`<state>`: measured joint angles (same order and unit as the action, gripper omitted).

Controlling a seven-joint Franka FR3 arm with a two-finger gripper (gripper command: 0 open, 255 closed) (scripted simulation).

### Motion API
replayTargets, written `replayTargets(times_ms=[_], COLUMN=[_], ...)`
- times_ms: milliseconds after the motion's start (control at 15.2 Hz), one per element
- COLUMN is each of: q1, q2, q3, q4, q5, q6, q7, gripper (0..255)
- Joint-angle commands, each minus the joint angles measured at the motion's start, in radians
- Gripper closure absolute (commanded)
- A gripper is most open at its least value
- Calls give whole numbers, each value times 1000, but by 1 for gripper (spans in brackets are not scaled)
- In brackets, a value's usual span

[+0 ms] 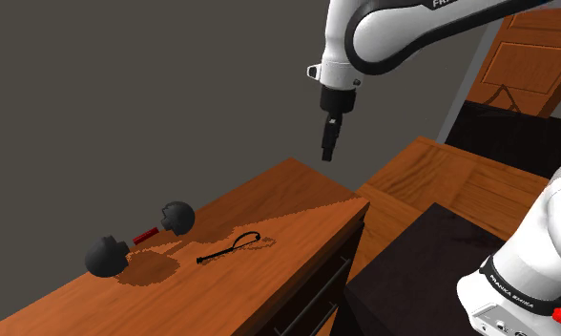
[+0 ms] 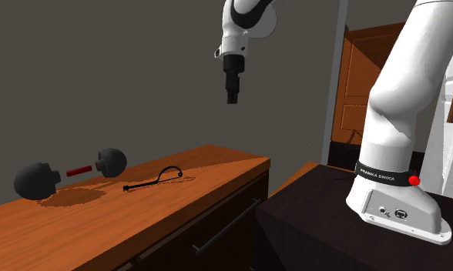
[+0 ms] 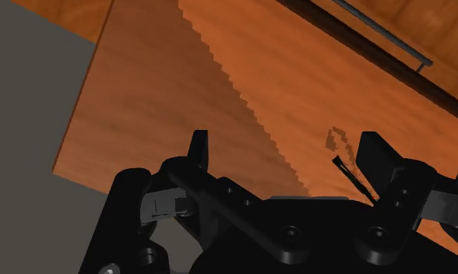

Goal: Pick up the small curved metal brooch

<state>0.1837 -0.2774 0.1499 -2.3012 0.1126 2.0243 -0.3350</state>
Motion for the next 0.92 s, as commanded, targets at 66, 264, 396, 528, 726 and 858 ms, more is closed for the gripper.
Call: replayTargets(times_ms=[66, 264, 396, 528, 726, 858], q1=[23, 47, 62, 78, 102, 119], q2=[99, 190, 250, 311, 400, 460], q3=[18, 40, 56, 71, 94, 109], q4=[36, 74, 104, 135, 186, 223], q5=[2, 0, -4, -11, -27, -40], q6=[73, 134, 170, 204, 249, 275], q7=[-51, -94, -121, -146, -181, -202], gripper=[0, 0, 0, 0, 0, 0])
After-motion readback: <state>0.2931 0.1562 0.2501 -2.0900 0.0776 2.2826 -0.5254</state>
